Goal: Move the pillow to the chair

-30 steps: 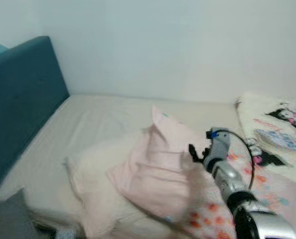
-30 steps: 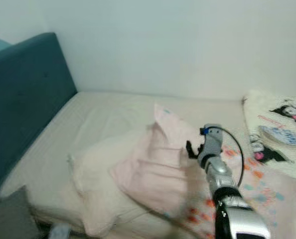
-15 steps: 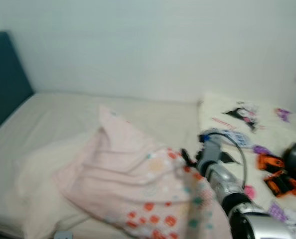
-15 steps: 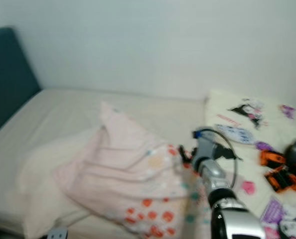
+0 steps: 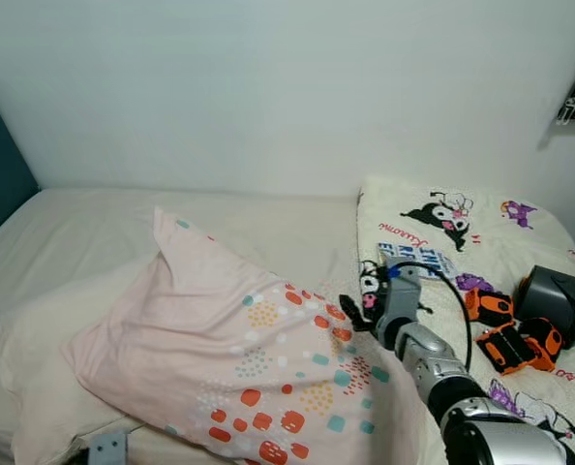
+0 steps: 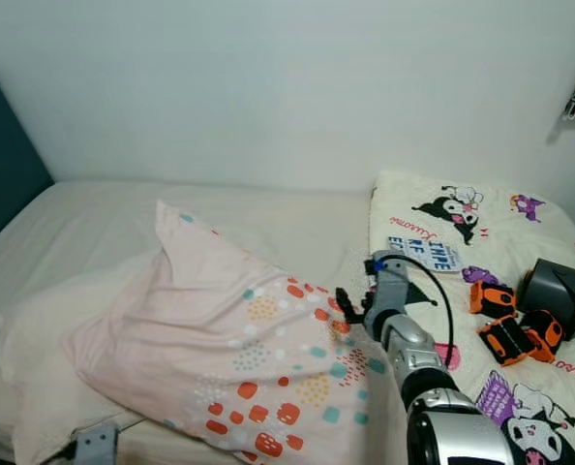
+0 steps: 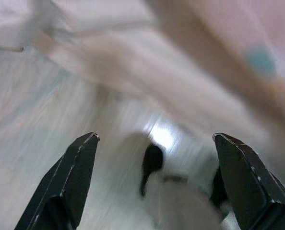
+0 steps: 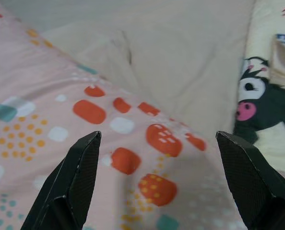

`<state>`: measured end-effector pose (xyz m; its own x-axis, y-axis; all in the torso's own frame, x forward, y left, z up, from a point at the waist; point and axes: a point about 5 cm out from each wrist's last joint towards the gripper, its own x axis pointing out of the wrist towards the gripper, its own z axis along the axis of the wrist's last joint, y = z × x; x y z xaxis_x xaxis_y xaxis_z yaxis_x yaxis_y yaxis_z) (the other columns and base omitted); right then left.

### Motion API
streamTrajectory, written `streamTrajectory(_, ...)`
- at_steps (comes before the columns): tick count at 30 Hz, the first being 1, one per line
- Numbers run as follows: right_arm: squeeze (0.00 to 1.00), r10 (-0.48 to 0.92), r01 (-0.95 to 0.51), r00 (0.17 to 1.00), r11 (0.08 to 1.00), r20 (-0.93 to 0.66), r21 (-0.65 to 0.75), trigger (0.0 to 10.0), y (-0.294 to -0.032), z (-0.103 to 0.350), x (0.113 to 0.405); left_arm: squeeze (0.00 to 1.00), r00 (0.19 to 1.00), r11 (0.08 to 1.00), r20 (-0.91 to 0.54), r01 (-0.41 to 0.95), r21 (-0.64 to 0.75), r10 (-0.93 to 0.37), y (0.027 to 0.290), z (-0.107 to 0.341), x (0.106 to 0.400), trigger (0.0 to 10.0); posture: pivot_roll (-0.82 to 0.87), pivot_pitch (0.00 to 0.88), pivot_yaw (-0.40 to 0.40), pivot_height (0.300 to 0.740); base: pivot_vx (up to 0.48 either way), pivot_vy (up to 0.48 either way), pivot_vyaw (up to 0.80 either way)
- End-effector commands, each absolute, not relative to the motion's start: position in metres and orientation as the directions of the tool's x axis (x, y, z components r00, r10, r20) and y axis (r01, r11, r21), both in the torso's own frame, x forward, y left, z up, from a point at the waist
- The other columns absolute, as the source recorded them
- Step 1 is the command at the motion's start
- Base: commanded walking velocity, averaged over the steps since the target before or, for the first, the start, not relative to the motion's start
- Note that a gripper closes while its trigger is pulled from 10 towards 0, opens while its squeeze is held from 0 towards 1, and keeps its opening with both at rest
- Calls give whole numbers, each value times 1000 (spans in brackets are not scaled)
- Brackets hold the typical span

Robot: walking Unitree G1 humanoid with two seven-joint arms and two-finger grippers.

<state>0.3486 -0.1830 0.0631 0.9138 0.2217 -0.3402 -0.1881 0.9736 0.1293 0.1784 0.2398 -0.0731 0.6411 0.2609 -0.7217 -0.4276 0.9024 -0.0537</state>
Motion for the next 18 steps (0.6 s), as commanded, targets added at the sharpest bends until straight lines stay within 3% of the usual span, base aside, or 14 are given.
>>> streamTrajectory(1,0,234,-193,910,970,-342,149,10000,-180,64,349,0,658,887,-702,-454,-81,273,246,-70,181,10000,-101,18,2,740,0,0,0)
streamTrajectory(3,0,237,-194,910,968,-340,157,10000,-180,65,350,0,710,857,-666,-472,-207,230,248,-64,189,10000,-99,18,1,740,0,0,0)
streamTrajectory(5,0,237,-194,910,968,-340,157,10000,-180,65,350,0,710,857,-666,-472,-207,230,248,-64,189,10000,-99,18,1,740,0,0,0)
streamTrajectory(6,0,237,-192,910,968,-339,163,10000,-179,66,352,0,774,809,-625,-428,-402,98,239,-62,195,10000,-98,20,-2,740,0,0,0)
streamTrajectory(7,0,240,-190,910,966,-339,173,10000,-179,67,352,0,798,792,-602,-383,-476,24,232,-62,197,10000,-101,21,-2,740,0,0,0)
streamTrajectory(9,0,240,-190,910,966,-339,173,10000,-179,67,352,0,798,792,-602,-383,-476,24,232,-62,197,10000,-101,21,-2,740,0,0,0)
streamTrajectory(10,0,237,-186,908,967,-347,176,10000,-179,69,354,0,824,776,-562,-308,-551,-72,218,-61,200,10000,-102,23,-3,735,0,0,0)
streamTrajectory(18,0,232,-170,916,963,-328,209,10000,-181,75,358,0,888,709,-383,-98,-699,-255,184,-45,226,10000,-99,23,-8,710,0,0,0)
